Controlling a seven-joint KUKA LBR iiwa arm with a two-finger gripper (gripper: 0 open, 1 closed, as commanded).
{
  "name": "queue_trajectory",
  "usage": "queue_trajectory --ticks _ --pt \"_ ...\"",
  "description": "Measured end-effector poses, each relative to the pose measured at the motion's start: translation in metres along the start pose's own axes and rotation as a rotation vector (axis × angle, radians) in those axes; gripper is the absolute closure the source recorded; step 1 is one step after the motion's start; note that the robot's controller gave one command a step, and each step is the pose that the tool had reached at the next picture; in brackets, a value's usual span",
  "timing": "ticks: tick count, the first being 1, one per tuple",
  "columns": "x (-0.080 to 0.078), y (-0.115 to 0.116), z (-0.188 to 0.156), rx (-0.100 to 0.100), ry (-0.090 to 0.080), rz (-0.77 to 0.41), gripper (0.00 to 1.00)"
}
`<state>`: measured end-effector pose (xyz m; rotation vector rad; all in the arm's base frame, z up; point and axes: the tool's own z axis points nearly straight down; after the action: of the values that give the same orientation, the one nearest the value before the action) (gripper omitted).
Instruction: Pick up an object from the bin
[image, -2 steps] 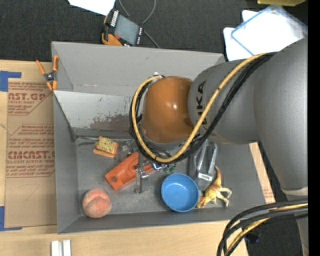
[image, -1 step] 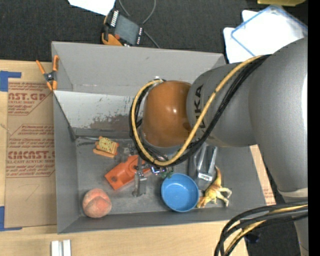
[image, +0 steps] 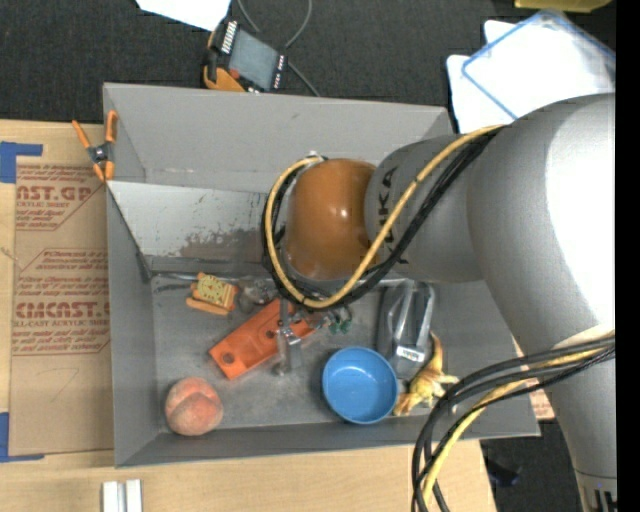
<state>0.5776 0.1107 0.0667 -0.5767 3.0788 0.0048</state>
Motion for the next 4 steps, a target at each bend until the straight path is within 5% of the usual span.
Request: queue_trajectory --ticks 1,2,3,4 --pt "0.0481 0.0337 -0.0067 -0.002 -0.003 0.167 1.00" --pt "0.0484 0.0335 -0.0068 -0.002 -0.002 0.168 0.00" --pt "0.0480 0.0335 -0.0068 -0.003 -0.003 0.168 1.00" --pt "0.0480 0.0335 -0.0068 -0.003 -0.003 0.167 1.00"
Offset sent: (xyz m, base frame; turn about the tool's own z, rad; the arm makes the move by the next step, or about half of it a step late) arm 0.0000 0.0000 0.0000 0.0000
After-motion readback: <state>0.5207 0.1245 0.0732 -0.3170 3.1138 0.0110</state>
